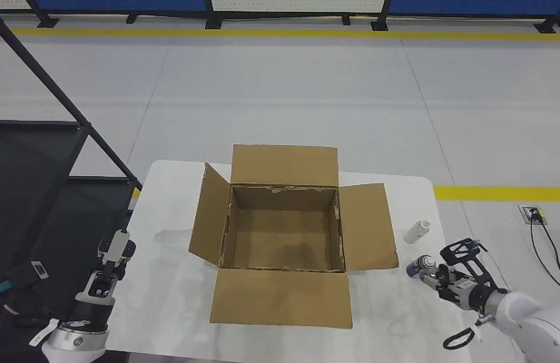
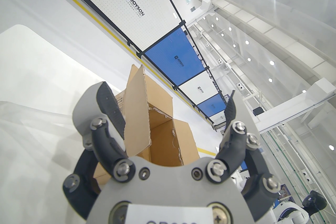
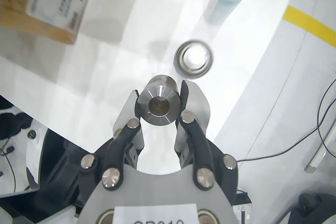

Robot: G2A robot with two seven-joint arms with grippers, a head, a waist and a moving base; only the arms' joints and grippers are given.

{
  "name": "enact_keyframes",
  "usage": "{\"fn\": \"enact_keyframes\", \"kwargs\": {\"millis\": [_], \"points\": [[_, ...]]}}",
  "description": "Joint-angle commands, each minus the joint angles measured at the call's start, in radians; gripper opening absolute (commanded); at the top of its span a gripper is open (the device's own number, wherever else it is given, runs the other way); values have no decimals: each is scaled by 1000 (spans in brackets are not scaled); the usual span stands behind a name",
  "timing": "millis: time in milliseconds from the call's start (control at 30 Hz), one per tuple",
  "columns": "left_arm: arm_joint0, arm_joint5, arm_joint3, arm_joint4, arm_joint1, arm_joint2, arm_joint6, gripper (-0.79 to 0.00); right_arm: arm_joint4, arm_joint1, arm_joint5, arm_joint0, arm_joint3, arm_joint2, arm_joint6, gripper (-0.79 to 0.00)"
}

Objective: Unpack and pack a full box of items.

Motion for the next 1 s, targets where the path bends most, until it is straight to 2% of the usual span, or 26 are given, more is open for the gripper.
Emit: {"fn": "enact_keyframes", "kwargs": {"millis": [0,67,167,267,367,500,700,833,967], "points": [[0,0,0,0,0,0,0,0,45,2,66,14,-89,32,27,-785],[0,0,0,0,0,0,0,0,56,4,129,37,-159,36,48,-785],[0,0,0,0,0,0,0,0,36,7,206,98,-232,-18,78,-785],[0,0,0,0,0,0,0,0,-42,8,265,193,-249,-156,114,-785],[0,0,0,0,0,0,0,0,-106,1,316,324,-208,-333,146,-785],[0,0,0,0,0,0,0,0,-164,-25,381,529,-91,-584,185,-785],[0,0,0,0,0,0,0,0,-142,-101,473,799,154,-919,196,-785],[0,0,0,0,0,0,0,0,-124,-166,523,904,317,-1106,154,-785],[0,0,0,0,0,0,0,0,-101,-238,564,981,495,-1246,91,-785]]}}
